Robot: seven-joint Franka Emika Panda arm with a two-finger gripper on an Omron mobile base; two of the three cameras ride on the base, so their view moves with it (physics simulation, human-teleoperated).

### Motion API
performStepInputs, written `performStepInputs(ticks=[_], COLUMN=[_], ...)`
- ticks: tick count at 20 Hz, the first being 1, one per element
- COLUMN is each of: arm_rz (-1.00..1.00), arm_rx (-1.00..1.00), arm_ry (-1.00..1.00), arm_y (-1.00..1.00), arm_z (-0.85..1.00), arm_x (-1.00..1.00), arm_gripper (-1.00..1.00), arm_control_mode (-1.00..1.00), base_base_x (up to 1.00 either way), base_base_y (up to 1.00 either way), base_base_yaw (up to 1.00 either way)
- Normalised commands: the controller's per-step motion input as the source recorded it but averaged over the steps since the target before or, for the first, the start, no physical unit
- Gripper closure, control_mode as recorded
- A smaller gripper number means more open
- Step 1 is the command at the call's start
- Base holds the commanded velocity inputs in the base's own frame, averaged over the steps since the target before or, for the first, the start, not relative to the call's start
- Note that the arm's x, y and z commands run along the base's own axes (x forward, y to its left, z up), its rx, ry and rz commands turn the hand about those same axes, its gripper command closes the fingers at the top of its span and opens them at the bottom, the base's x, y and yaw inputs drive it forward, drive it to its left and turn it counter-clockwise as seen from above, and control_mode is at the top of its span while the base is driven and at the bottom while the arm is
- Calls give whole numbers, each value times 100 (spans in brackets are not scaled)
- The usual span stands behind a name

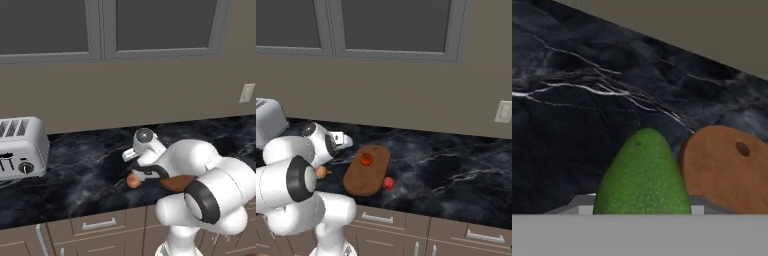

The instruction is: Place the avocado, onion, tomato, and bell pepper on the cutting board.

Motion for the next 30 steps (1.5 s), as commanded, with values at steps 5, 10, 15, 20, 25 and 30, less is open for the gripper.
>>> performStepInputs(ticks=[5,10,15,20,25,30], arm_rz=[2,0,0,0,0,0], arm_rx=[12,17,14,10,9,8], arm_ry=[-4,0,0,0,0,1], arm_y=[-30,-26,-23,-33,-37,-40], arm_z=[51,63,51,20,21,15], arm_x=[-44,-41,-44,-60,-61,-53], arm_gripper=[100,100,100,100,100,100], arm_control_mode=[-100,-100,-100,-100,-100,-100], base_base_x=[0,0,0,0,0,0], base_base_y=[0,0,0,0,0,0], base_base_yaw=[0,0,0,0,0,0])
